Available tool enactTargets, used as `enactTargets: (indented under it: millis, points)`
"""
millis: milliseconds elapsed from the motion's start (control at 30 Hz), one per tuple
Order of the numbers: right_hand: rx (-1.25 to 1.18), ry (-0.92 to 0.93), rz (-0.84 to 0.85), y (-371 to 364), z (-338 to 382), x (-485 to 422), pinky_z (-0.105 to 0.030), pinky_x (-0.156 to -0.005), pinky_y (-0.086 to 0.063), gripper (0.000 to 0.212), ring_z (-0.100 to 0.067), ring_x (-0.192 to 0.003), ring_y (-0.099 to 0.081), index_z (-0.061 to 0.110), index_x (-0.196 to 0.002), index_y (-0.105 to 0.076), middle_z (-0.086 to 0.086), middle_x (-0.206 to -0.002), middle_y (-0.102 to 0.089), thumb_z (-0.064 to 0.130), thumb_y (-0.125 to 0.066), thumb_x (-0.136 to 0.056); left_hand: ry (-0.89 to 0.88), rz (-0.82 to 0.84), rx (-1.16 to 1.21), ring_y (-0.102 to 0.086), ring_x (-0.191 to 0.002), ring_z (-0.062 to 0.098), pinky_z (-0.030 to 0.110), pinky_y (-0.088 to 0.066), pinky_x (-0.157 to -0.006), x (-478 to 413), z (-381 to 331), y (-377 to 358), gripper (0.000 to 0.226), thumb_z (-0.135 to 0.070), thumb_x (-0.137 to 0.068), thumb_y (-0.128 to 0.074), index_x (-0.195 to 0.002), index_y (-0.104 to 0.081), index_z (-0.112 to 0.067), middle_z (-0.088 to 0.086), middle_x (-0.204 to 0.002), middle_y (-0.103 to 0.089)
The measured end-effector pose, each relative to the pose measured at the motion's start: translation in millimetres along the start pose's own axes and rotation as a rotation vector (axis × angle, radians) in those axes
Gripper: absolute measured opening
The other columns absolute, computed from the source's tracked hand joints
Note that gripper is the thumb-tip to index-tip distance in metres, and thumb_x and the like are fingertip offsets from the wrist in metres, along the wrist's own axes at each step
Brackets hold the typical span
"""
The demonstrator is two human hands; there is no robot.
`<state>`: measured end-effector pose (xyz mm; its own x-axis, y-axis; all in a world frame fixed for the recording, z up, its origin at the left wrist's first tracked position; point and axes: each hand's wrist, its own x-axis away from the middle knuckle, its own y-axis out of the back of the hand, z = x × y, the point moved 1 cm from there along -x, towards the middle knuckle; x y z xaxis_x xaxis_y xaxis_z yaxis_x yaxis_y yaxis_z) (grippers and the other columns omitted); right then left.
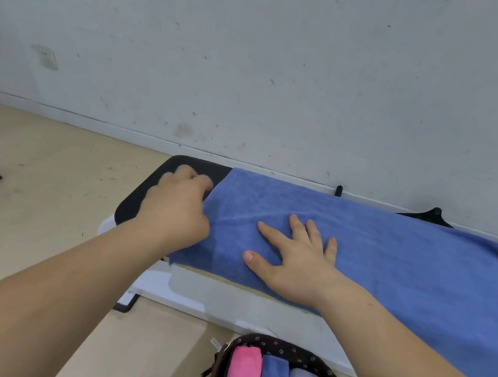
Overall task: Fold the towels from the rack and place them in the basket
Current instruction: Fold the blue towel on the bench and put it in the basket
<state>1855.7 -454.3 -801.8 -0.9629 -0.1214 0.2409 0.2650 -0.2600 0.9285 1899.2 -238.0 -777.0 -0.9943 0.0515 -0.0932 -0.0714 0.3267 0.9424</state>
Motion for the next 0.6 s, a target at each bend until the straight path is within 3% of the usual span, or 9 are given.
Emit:
enactTargets:
  millis: [67,133,233,333,400,500,600]
  points:
    - [-0.01,0.005,-0.005,0.0,-2.0,0.8,-0.06,-0.122,0.014,0.072,-0.028,-0.158,0.017,0.054,-0.157,-0.019,0.0,-0.173,0.009,0.08,-0.035,-0.092,-0.123,0.017,0.108,-0.048,-0.127,0.021,0.041,-0.048,-0.101,1.7,-9.8,-5.0,0.049,-0.012,-0.087,-0.056,-0.135,-0.058,-0.023,-0.005,-0.143,-0.046]
    - [-0.042,0.03,-0.051,1.2,-6.1,0.7,-0.057,-0.125,0.007,0.065,-0.025,-0.159,0.007,0.051,-0.155,-0.03,0.0,-0.173,-0.003,0.073,-0.04,-0.095,-0.199,0.098,0.121,-0.053,-0.125,0.018,0.039,-0.05,-0.1,3.2,-18.4,-11.5,0.043,-0.017,-0.091,-0.057,-0.132,-0.06,-0.026,-0.008,-0.139,-0.053]
    - [-0.171,0.105,-0.312,8.8,-17.0,-1.3,-0.046,-0.123,-0.023,0.044,-0.019,-0.151,-0.029,0.034,-0.142,-0.057,0.0,-0.159,-0.042,0.049,-0.052,-0.101,-0.158,0.158,-0.126,-0.06,-0.099,0.018,0.036,-0.055,-0.075,0.8,-30.3,-11.5,0.023,-0.024,-0.09,-0.054,-0.108,-0.066,-0.031,-0.01,-0.106,-0.064]
    - [-0.225,0.088,-0.517,22.2,-34.1,-1.6,-0.042,-0.114,-0.04,0.034,-0.02,-0.136,-0.05,0.023,-0.129,-0.068,0.002,-0.139,-0.06,0.035,-0.055,-0.1,-0.096,0.146,-0.296,-0.058,-0.085,0.02,0.03,-0.041,-0.058,0.3,-47.4,-10.1,0.013,-0.019,-0.087,-0.052,-0.096,-0.06,-0.023,-0.005,-0.092,-0.059]
    - [-0.081,-0.028,-0.393,24.6,-45.7,2.1,-0.051,-0.115,-0.035,0.042,-0.026,-0.139,-0.046,0.028,-0.134,-0.062,0.001,-0.141,-0.056,0.047,-0.05,-0.099,-0.129,0.136,-0.321,-0.054,-0.092,0.022,0.033,-0.039,-0.062,1.9,-58.6,-13.2,0.017,-0.017,-0.088,-0.05,-0.101,-0.059,-0.022,-0.003,-0.099,-0.056]
    - [0.013,-0.196,-0.132,21.3,-64.1,11.1,-0.061,-0.122,-0.016,0.06,-0.029,-0.155,-0.019,0.039,-0.151,-0.04,0.001,-0.165,-0.029,0.066,-0.04,-0.098,-0.273,0.158,-0.154,-0.054,-0.104,0.022,0.04,-0.052,-0.081,-0.7,-73.1,-24.2,0.033,-0.016,-0.09,-0.049,-0.119,-0.062,-0.024,-0.003,-0.118,-0.054]
    - [-0.059,-0.171,-0.277,31.1,-80.5,17.7,-0.055,-0.12,-0.026,0.054,-0.023,-0.147,-0.033,0.034,-0.146,-0.049,0.002,-0.155,-0.044,0.058,-0.045,-0.099,-0.399,0.174,-0.013,-0.056,-0.106,0.02,0.04,-0.053,-0.087,1.1,-97.1,-35.2,0.037,-0.019,-0.094,-0.05,-0.129,-0.062,-0.024,-0.006,-0.127,-0.055]
